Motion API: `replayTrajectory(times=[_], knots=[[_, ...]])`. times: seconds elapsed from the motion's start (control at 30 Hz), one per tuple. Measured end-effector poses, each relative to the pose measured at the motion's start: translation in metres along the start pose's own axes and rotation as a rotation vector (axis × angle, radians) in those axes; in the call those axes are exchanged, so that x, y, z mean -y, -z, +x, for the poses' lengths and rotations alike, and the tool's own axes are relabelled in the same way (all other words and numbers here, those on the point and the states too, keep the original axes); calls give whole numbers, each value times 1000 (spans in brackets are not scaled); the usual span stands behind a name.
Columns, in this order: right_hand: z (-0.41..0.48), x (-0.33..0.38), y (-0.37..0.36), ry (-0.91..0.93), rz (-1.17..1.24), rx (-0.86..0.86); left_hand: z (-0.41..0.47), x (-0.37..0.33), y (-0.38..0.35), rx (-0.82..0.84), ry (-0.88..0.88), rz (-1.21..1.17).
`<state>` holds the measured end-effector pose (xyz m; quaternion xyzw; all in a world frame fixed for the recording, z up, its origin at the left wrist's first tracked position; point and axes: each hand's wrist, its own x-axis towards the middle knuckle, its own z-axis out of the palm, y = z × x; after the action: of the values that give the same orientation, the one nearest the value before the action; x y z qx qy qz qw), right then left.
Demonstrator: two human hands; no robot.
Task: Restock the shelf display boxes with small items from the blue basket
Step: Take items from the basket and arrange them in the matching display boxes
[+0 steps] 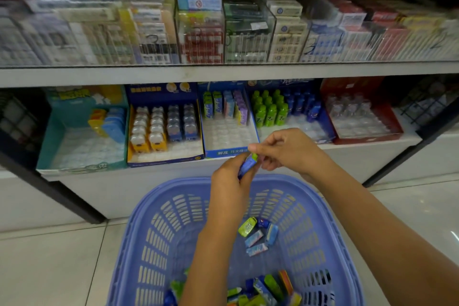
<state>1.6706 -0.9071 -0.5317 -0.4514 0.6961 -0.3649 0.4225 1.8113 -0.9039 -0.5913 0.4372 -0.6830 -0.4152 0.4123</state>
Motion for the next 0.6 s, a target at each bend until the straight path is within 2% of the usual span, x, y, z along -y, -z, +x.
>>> replayTrajectory(times=[0.1,0.2,0.3,0.37,0.5,0.6], knots=[[7,11,-2,33,85,-21,-1,-2,5,-145,88,-126],[24,28,2,238,-163,-176,4,-1,18,-206,261,-387],[50,46,1,405,-382,-268,10,4,35,-155,390,-658],[74,53,-6,428,-459,-244,11,8,44,-112,429,-732],[114,56,-16,334,-614,-127,14,15,55,-88,528,-851],[125,52,-15,328,-668,-58,17,20,63,-76,573,-950]])
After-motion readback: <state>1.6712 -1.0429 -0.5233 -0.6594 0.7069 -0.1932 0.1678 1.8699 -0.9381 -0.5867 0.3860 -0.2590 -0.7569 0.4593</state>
